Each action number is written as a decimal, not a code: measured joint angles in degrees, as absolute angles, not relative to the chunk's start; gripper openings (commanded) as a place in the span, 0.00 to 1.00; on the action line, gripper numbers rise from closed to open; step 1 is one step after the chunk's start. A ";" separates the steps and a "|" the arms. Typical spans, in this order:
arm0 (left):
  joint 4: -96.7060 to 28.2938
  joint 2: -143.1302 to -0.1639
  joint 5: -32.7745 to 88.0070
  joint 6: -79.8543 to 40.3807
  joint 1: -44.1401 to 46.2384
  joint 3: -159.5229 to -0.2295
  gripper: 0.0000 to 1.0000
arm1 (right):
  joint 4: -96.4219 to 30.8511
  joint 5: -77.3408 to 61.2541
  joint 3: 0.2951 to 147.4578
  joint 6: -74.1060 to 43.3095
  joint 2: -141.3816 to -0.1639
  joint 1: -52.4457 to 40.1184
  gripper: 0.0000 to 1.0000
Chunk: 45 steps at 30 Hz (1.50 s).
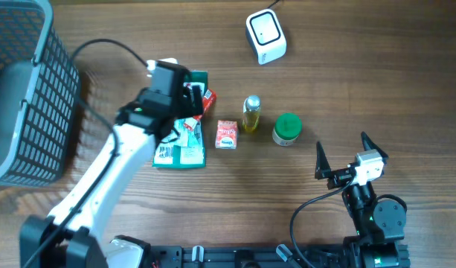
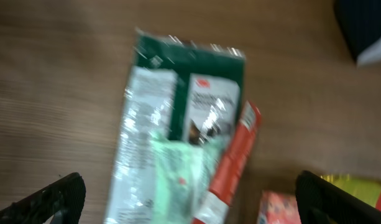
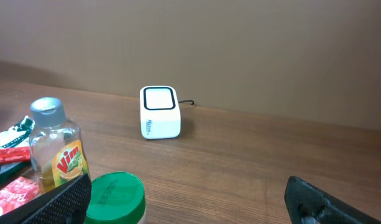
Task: Scan the item barcode
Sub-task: 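Lay the glove packet on the table and withdraw the left gripper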
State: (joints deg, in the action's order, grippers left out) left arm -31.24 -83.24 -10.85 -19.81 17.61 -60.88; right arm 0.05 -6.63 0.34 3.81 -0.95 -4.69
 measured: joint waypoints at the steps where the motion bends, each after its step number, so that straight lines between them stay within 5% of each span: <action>1: -31.38 -82.21 -10.85 -19.81 15.73 -60.97 1.00 | 0.05 -6.63 0.36 3.79 -0.95 -4.69 1.00; 16: -33.74 -80.93 -10.68 -17.85 -8.64 -61.12 1.00 | 0.05 -6.63 0.34 3.81 -0.95 -4.69 1.00; 45: -33.87 -80.93 -10.66 -17.85 -9.39 -61.12 1.00 | 0.67 -8.64 0.34 9.13 -0.95 -4.69 1.00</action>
State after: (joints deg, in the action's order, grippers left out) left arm -33.87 -80.93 -10.66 -17.85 -9.39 -61.12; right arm 0.67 -8.64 0.34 9.13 -0.95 -4.69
